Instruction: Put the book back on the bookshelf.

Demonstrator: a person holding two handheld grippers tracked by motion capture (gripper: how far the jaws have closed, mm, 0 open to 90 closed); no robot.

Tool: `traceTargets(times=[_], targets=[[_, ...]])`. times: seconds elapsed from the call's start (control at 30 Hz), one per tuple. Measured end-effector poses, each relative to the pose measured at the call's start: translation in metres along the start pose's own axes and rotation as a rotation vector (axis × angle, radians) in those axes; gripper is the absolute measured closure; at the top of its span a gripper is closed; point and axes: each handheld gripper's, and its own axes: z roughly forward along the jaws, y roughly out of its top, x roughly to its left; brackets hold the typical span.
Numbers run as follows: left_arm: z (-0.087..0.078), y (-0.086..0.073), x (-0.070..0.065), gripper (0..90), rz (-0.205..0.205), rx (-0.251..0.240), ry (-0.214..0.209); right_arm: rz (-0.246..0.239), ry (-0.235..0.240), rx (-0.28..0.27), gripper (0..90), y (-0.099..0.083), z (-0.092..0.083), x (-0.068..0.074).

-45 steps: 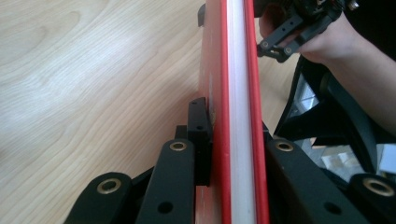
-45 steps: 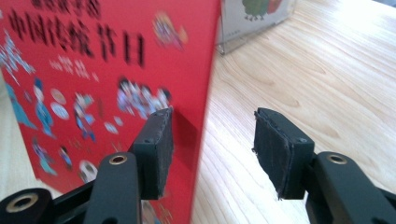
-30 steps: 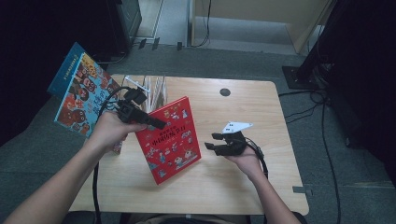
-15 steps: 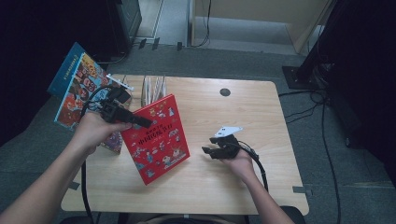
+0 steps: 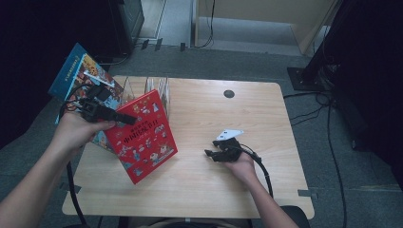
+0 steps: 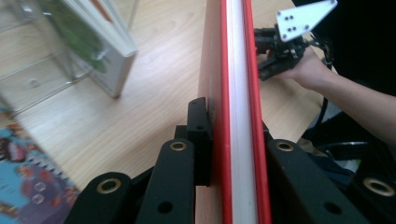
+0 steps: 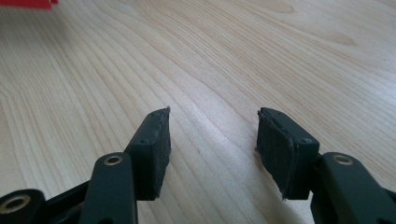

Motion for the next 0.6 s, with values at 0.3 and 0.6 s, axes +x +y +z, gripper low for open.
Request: traceTargets(times=[0.3,0.6], targets=[[-0.022,-0.001,0.022,79.6,-0.064,-0.020,0.063,-0.048,-0.061,-0.034,41.7,-0.007,0.001,0.007],[-0.035,0.000,0.037,79.6,-0.108,-0.002,0.146,-0.047,-0.064,-0.035,41.5,-0.007,0.001,0.008]])
